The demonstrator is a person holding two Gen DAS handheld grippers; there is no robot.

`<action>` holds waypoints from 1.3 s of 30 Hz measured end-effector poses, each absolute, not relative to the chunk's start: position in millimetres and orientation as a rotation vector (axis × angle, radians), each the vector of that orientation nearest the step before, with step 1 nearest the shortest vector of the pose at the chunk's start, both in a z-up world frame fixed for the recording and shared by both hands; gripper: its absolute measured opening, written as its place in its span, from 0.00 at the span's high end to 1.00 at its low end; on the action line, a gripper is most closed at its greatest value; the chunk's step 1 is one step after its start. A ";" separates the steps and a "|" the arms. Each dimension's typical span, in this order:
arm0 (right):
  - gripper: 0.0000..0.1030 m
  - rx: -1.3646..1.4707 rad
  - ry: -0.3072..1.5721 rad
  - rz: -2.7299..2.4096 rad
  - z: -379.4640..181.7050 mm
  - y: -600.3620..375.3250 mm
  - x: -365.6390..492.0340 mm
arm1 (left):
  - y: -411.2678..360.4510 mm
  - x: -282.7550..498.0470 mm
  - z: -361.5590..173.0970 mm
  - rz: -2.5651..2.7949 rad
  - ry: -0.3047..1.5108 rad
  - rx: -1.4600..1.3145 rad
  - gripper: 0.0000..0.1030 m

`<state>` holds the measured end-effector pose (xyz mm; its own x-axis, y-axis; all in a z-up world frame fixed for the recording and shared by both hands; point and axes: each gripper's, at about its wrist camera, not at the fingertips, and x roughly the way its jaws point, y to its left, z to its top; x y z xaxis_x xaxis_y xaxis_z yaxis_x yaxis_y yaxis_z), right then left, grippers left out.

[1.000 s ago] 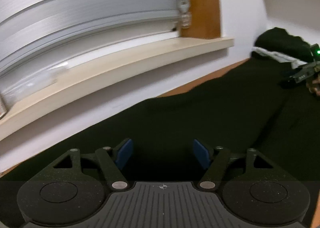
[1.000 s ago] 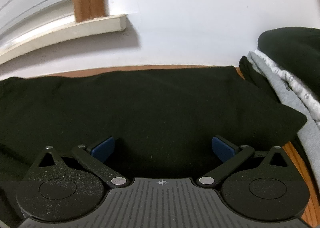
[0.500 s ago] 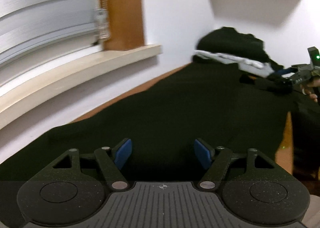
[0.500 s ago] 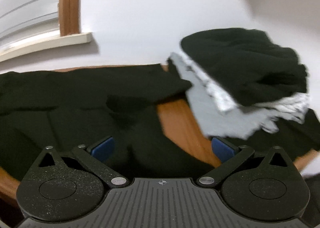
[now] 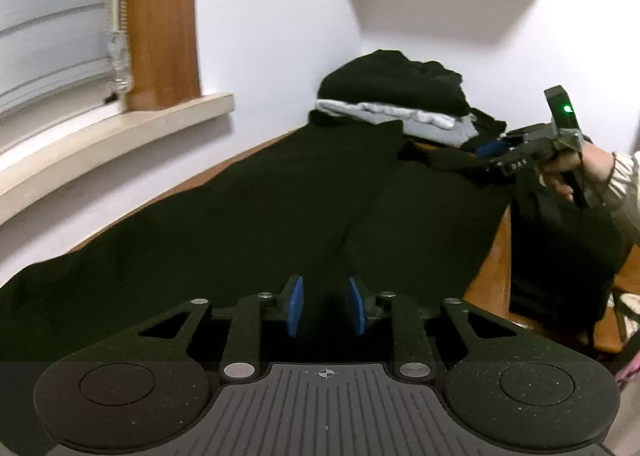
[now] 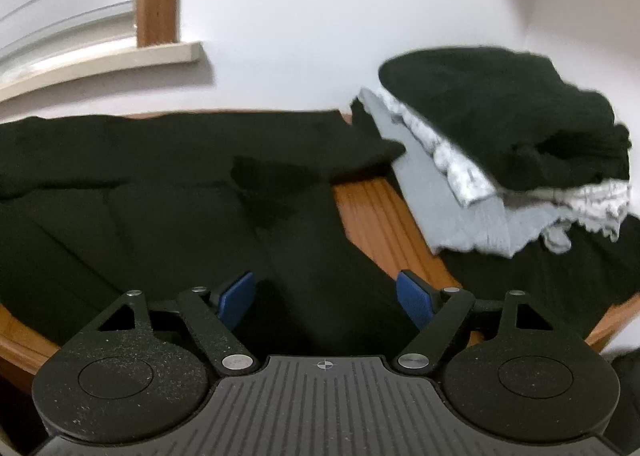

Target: Fold clothes

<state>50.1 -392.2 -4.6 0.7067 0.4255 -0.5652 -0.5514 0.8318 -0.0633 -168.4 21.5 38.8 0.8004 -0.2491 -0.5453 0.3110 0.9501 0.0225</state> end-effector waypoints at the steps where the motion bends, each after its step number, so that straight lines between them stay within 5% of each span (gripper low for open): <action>1: 0.24 -0.234 0.561 0.545 -5.3 -392.0 48.4 | 29.3 -178.7 41.0 -0.279 0.561 0.109 0.63; 9: 0.23 -0.257 0.499 0.587 -1.4 -365.6 28.4 | 140.4 -308.8 64.9 0.096 0.551 0.027 0.48; 21: 0.24 -0.321 0.464 1.042 13.8 -187.8 -31.9 | 229.8 -478.2 52.5 0.496 0.536 -0.132 0.40; 39: 0.25 -0.620 0.342 1.521 21.7 41.2 -167.1 | 237.1 -497.6 36.3 0.503 0.520 -0.181 0.36</action>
<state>-167.1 41.2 21.7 0.0441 0.8179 -0.5737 -0.9848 -0.0609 -0.1626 -497.6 237.1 36.3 0.7502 0.4127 -0.5166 -0.5024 0.8637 -0.0396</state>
